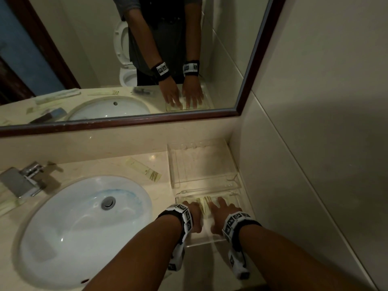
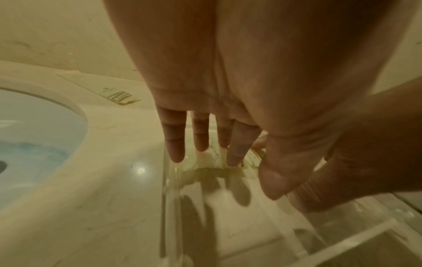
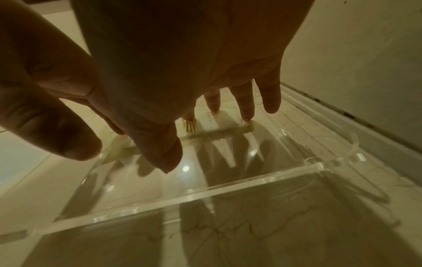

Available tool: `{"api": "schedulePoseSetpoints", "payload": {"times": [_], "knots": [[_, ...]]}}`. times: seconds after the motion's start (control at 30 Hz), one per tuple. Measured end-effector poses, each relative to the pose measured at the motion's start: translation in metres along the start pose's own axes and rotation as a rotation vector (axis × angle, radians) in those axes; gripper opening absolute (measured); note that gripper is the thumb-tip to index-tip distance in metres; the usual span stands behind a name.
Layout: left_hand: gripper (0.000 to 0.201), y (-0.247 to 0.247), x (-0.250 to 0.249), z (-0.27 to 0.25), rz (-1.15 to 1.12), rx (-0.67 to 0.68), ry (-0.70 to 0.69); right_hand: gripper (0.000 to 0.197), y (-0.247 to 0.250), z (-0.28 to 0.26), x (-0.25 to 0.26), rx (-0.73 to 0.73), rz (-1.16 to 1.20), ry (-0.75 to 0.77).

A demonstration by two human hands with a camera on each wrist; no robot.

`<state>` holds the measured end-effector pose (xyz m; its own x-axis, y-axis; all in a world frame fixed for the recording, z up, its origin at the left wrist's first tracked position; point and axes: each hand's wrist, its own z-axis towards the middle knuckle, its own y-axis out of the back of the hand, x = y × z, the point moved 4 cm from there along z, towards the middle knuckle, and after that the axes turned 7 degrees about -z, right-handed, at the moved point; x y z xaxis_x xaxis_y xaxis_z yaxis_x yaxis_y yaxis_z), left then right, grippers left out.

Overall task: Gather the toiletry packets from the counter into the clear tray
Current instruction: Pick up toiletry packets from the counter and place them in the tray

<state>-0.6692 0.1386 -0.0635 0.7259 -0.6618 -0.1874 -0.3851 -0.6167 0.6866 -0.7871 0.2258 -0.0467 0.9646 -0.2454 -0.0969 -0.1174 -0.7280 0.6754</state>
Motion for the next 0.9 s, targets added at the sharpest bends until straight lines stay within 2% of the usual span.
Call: {"api": "schedulePoseSetpoints", "payload": {"times": [0.17,0.4,0.5,0.57,0.7,0.9], "knots": [[0.088,-0.002,0.001,-0.001,-0.069,-0.005,0.021,0.095,-0.001,0.001,-0.001,-0.008,-0.003,-0.002],[0.059,0.015,0.002,-0.009,-0.111,-0.052,-0.01,0.094,0.016,-0.003,-0.003,-0.047,-0.016,0.004],[0.047,0.032,0.009,-0.021,-0.166,-0.119,0.001,0.088,0.032,-0.004,-0.002,-0.11,-0.007,0.018],[0.042,0.042,0.019,-0.033,-0.198,-0.185,0.021,0.089,0.045,-0.004,0.0,-0.142,-0.019,0.039],[0.045,0.052,0.047,-0.056,-0.273,-0.287,0.088,0.088,0.074,-0.004,0.015,-0.223,-0.026,0.085],[0.046,0.044,0.104,-0.097,-0.335,-0.333,0.25,0.084,0.102,-0.003,0.064,-0.342,-0.04,0.22]]}}
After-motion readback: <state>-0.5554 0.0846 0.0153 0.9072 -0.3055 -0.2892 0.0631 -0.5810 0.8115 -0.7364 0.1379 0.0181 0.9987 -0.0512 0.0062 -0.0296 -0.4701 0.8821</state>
